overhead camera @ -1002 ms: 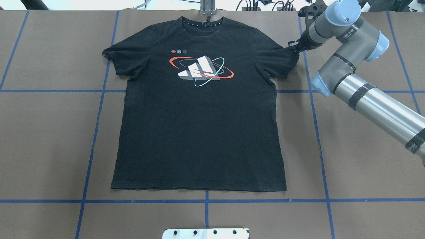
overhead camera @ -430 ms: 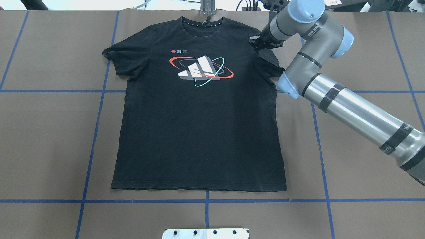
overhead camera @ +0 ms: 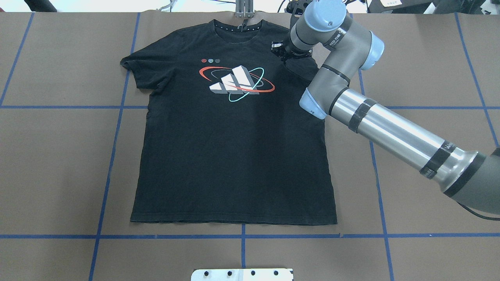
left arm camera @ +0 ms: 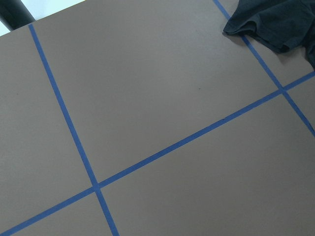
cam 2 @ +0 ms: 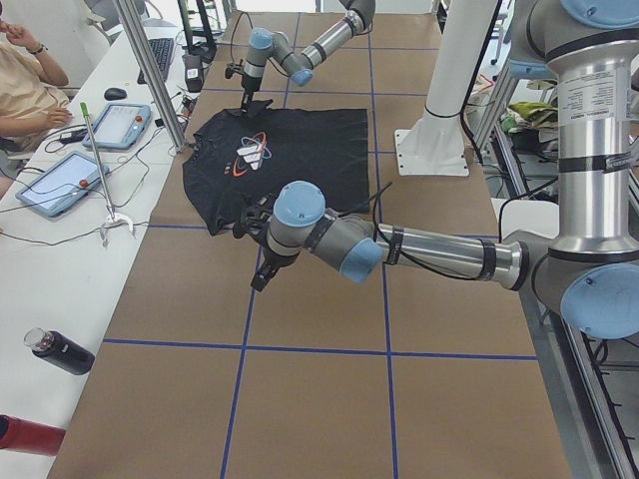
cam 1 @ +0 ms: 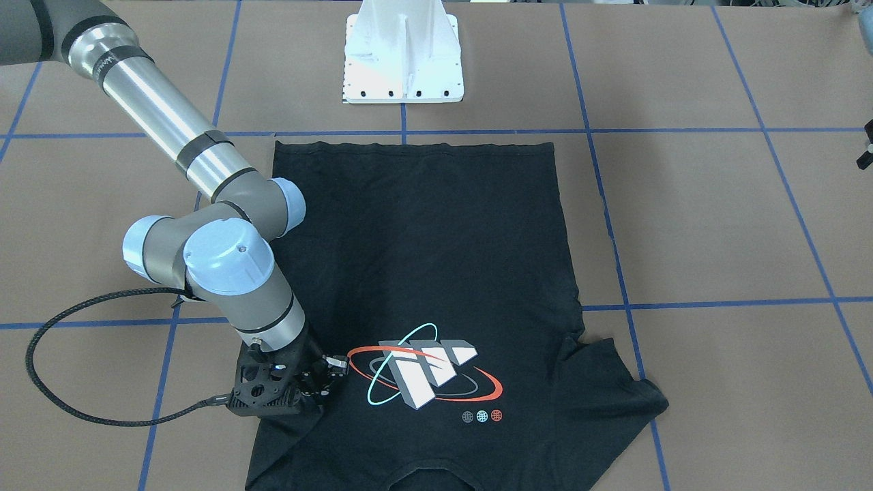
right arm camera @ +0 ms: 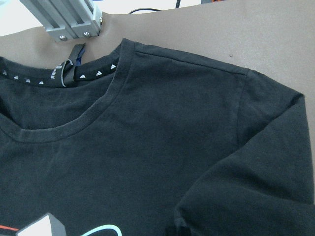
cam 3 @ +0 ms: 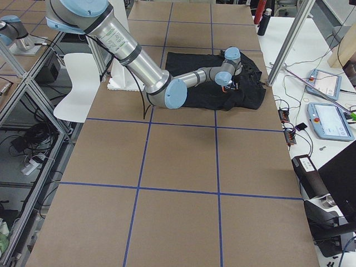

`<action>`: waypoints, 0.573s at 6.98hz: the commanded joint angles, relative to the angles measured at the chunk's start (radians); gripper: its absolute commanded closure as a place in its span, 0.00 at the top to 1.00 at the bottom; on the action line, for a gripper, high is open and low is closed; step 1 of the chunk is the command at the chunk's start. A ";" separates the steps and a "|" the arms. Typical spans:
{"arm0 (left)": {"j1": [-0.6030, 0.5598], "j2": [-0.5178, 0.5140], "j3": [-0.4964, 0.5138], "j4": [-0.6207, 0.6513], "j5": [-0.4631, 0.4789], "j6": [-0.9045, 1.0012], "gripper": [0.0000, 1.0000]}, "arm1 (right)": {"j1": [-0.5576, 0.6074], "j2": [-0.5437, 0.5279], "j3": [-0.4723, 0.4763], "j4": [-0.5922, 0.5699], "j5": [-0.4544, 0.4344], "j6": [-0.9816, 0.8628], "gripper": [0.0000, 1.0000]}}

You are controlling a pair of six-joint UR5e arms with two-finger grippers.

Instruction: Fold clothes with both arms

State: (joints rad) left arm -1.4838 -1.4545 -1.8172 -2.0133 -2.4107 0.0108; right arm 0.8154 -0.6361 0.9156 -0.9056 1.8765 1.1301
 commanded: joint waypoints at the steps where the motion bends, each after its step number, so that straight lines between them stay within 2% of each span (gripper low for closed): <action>1: 0.000 -0.004 0.001 0.001 -0.005 -0.002 1.00 | -0.025 0.036 -0.052 -0.001 -0.042 0.017 0.00; 4: 0.115 -0.114 0.012 -0.076 -0.011 -0.260 1.00 | -0.061 0.053 -0.080 -0.001 -0.094 0.062 0.00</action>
State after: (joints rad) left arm -1.4235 -1.5169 -1.8122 -2.0465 -2.4210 -0.1399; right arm 0.7691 -0.5869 0.8416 -0.9066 1.8021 1.1676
